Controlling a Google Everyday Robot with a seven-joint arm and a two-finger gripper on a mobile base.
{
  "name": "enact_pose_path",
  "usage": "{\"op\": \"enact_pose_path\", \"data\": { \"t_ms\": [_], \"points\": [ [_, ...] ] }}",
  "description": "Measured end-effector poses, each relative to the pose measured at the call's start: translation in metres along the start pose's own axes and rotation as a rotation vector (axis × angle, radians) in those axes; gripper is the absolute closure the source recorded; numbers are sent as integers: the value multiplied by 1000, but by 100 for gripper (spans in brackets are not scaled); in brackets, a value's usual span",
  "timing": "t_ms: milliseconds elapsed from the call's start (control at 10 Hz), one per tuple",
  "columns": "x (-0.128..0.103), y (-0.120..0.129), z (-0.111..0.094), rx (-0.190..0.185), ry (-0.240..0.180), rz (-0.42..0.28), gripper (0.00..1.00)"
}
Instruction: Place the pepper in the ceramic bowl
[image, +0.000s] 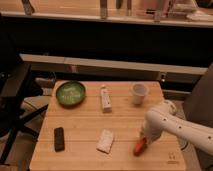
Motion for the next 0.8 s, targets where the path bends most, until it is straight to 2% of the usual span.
{"op": "enact_pose_path", "data": {
  "t_ms": [800],
  "points": [
    [21,-30,-30,13,22,-57,100]
  ]
}}
